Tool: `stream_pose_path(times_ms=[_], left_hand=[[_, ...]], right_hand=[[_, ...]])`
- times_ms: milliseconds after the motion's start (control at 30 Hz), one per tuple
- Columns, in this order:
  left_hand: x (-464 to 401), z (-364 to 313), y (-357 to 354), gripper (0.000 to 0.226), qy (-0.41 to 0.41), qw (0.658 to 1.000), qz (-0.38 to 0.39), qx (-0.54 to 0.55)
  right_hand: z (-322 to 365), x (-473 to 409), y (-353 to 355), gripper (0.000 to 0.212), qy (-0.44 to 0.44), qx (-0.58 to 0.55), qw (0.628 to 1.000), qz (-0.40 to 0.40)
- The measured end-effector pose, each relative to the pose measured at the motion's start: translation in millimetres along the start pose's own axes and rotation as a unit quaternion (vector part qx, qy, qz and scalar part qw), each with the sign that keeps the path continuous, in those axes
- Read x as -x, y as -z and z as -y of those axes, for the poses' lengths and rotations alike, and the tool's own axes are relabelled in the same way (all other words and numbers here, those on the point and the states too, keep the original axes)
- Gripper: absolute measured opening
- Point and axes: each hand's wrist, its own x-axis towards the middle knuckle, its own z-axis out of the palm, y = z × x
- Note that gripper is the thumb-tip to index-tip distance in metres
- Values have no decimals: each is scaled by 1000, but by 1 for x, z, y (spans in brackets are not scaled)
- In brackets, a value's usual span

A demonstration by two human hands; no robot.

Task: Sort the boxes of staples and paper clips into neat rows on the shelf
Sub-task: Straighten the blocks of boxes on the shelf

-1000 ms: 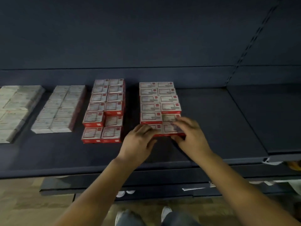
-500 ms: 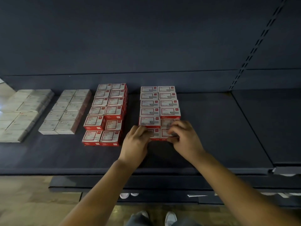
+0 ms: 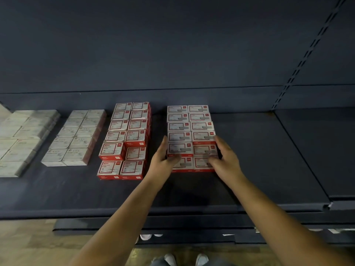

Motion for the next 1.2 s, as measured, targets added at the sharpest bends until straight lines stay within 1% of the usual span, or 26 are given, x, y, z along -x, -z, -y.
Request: stream_pose_path(times_ms=[133,267,300,400,500,567,633,733,867,900,1033,1200], left_hand=[[-2,6,3,55,2,1000,-1,11],[-2,7,4,58,8,1000,4,3],[-3,7,5,55,13,1000,3,10],[-7,0,5,49,34,999,-8,37],[-16,-9,4,35,70,994,-24,80],[-21,-13,2,41,89,991,-23,96],[-21,-15,0,45,96,990,-28,100],[-21,-13,-1,45,98,990,-36,95],[-20,-13,-4,52,91,992,-40,83],[-20,-14,-4,54,91,991,-43,84],[-21,-13,-4,56,86,992,-44,82],[-21,-12,-4,55,81,993,-45,77]], right_hand=[[0,2,4,59,4,12,1000,20],[1,2,4,59,4,20,1000,18],[1,1,4,56,-4,6,1000,16],[6,-7,4,38,-36,-44,998,6],[14,-18,2,28,-54,-90,994,-3],[17,-22,0,24,-62,-118,991,-7],[17,-23,-1,24,-64,-120,991,-12],[13,-24,-4,23,-65,-98,993,-23],[8,-25,-3,21,-61,-68,996,-22],[9,-25,-4,22,-54,-54,997,-22],[12,-22,-5,42,-47,-14,998,-38],[12,-23,-5,43,-54,-18,998,-42]])
